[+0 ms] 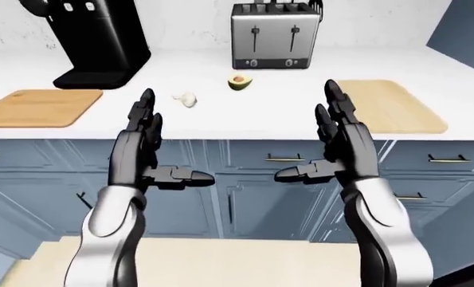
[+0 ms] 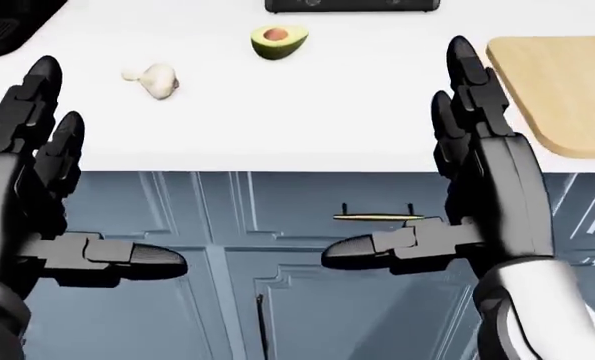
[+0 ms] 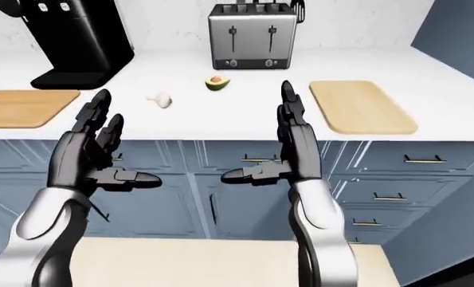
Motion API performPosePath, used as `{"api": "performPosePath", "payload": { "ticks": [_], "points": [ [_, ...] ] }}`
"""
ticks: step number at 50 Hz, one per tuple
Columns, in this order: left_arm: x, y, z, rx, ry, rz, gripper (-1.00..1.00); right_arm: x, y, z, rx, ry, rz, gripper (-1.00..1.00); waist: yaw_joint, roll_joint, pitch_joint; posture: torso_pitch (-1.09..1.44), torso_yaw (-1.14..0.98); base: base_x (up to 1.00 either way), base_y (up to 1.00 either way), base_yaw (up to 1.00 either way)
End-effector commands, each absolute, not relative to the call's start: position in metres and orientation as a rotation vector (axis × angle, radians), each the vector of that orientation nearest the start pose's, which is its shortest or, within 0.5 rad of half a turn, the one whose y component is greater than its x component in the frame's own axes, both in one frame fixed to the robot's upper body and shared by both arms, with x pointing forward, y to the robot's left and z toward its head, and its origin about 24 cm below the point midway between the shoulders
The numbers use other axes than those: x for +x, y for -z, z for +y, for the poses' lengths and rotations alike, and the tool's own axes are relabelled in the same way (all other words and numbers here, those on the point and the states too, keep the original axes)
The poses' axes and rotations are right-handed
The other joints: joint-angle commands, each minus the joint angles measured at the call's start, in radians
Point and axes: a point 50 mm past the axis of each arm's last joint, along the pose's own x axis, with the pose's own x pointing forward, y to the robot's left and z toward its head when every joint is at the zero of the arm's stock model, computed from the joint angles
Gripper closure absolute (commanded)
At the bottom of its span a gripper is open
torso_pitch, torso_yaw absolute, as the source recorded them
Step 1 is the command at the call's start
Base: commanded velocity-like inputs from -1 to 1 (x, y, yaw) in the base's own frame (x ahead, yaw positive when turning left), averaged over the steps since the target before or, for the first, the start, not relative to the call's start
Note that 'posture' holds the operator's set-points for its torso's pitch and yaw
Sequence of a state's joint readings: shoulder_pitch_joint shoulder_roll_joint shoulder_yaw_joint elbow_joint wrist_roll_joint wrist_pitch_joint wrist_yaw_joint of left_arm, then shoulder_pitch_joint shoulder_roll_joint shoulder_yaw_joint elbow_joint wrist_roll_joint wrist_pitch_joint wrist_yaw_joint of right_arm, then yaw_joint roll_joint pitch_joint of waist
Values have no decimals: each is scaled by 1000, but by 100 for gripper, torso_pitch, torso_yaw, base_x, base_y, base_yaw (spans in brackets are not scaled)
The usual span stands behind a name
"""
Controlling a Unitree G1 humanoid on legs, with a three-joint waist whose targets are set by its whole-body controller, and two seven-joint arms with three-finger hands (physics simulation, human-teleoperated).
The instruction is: Place the avocado and the garlic on separate cutting boards.
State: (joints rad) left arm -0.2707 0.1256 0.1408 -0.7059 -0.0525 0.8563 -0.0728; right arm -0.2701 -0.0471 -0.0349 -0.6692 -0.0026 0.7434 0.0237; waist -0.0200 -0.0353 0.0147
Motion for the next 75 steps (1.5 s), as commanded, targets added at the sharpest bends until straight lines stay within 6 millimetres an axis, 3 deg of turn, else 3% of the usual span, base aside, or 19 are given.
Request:
{"api": "performPosePath", "payload": {
  "ticks": [1,4,7,8,11,16,22,23,25,27,32,35,36,43,49,52,55,62,75],
  "points": [
    [247,-203,171,89,5,-231,-100,251,-202,-139,-38,-80,-296,-100,3,2,-7,0,0,35,19,0],
    [246,-202,170,90,6,-229,-100,251,-200,-138,-38,-84,-294,-100,-10,63,19,0,0,36,21,0],
    [247,-200,170,91,7,-226,-100,251,-199,-138,-28,-84,-293,-100,-7,136,-15,0,0,34,24,0],
    [247,-199,170,91,9,-225,-100,251,-200,-138,-18,-84,-294,-100,4,112,31,0,0,4,0,0],
    [247,-198,169,93,11,-223,-100,252,-199,-139,8,-79,-293,-100,-2,111,8,0,0,0,0,0],
    [246,-198,169,95,12,-222,-100,253,-197,-138,16,-89,-284,-100,26,54,26,0,0,16,0,0],
    [247,-199,168,96,15,-226,-100,251,-202,-137,20,-97,-298,-100,44,-31,-5,0,0,48,0,0],
    [247,-199,169,96,14,-227,-100,251,-202,-137,22,-97,-298,-100,30,2,14,0,0,49,0,0],
    [246,-200,169,96,15,-228,-100,251,-203,-137,17,-92,-305,-100,30,-23,33,0,0,32,0,0],
    [246,-200,169,95,15,-228,-100,251,-203,-136,10,-95,-313,-100,42,-23,-4,0,0,3,0,38],
    [244,-203,170,95,11,-231,-100,249,-204,-138,11,-95,-323,-100,29,29,30,0,0,0,0,98],
    [244,-203,169,97,12,-233,-100,247,-208,-141,21,-85,-334,-100,-9,84,-15,0,0,0,0,0],
    [244,-204,169,96,12,-233,-100,245,-210,-141,22,-85,-340,-100,1,73,17,0,0,0,0,0],
    [245,-203,168,99,13,-233,-100,241,-213,-146,26,-74,-355,-100,21,61,6,0,0,7,0,0],
    [243,-206,167,103,15,-238,-100,236,-219,-149,32,-63,-371,-100,29,-46,3,0,0,24,0,0],
    [244,-207,167,104,15,-241,-100,235,-221,-150,30,-63,-380,-100,31,-29,25,0,0,11,0,0],
    [245,-206,167,103,15,-240,-100,236,-221,-148,26,-66,-377,-100,32,-11,-7,0,0,2,0,0],
    [244,-206,168,103,15,-241,-100,234,-223,-149,26,-67,-389,-100,8,64,-2,0,0,6,0,0],
    [243,-205,173,96,7,-243,-100,234,-251,-152,-233,-24,-381,-100,17,26,-6,0,0,0,0,0]
  ]
}}
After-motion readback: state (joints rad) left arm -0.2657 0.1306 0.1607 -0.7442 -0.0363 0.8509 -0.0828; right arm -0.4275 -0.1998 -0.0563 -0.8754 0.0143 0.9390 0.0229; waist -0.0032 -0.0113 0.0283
